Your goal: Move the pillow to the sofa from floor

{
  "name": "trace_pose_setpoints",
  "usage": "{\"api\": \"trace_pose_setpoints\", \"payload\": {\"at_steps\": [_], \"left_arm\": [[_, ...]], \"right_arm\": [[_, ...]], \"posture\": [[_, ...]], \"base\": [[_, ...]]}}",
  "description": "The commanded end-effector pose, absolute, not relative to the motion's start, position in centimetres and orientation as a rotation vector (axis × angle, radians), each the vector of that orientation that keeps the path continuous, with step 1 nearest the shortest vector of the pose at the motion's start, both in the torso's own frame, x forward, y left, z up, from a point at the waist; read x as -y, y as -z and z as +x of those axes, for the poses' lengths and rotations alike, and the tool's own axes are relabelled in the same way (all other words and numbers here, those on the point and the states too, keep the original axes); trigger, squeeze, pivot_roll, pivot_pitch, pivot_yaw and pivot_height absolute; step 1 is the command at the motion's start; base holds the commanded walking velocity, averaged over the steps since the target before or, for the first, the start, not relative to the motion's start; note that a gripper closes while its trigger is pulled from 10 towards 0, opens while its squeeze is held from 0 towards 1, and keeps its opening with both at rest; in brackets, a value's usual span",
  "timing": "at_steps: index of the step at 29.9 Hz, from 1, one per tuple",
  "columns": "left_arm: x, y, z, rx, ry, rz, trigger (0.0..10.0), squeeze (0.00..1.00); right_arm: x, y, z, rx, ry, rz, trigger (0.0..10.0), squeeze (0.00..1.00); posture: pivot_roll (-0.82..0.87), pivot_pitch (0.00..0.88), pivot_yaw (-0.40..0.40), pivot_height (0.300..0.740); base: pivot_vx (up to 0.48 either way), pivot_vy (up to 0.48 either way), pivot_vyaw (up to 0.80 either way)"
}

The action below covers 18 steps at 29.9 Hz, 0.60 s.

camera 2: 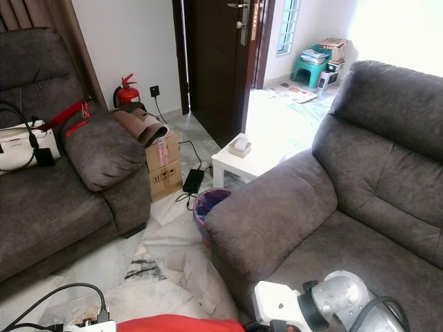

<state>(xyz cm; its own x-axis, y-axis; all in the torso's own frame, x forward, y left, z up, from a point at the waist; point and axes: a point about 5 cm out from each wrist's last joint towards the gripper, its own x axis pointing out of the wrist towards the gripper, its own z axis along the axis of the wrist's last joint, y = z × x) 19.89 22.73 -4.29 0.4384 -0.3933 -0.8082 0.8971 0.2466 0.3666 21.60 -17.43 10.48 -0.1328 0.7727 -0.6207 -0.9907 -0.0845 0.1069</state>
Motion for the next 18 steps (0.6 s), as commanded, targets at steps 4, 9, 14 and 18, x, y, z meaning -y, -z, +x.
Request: {"api": "trace_pose_setpoints", "payload": {"at_steps": [4,9,14,18], "left_arm": [[-22.61,4.29,20.09,-0.625,0.958,0.978,0.0,0.00],[-22.53,4.28,20.17,-0.618,0.945,0.973,0.0,0.00],[-22.47,4.38,20.02,-0.619,0.946,0.966,0.0,0.00],[-22.45,4.49,19.78,-0.623,0.953,0.963,0.0,0.00]], "right_arm": [[16.64,-12.01,22.19,-0.484,-1.654,-0.498,10.0,0.00],[16.70,-12.02,22.22,-0.486,-1.657,-0.495,10.0,0.00],[16.71,-12.00,22.28,-0.485,-1.650,-0.495,10.0,0.00],[16.75,-11.88,22.31,-0.487,-1.646,-0.495,10.0,0.00]], "posture": [[0.02,0.000,-0.042,0.740],[0.02,0.000,-0.045,0.740],[0.02,0.000,-0.044,0.740],[0.02,0.000,-0.043,0.740]], "base": [[0.000,0.000,0.00],[0.000,0.000,0.00],[0.000,0.000,0.00],[0.000,0.000,0.00]]}}
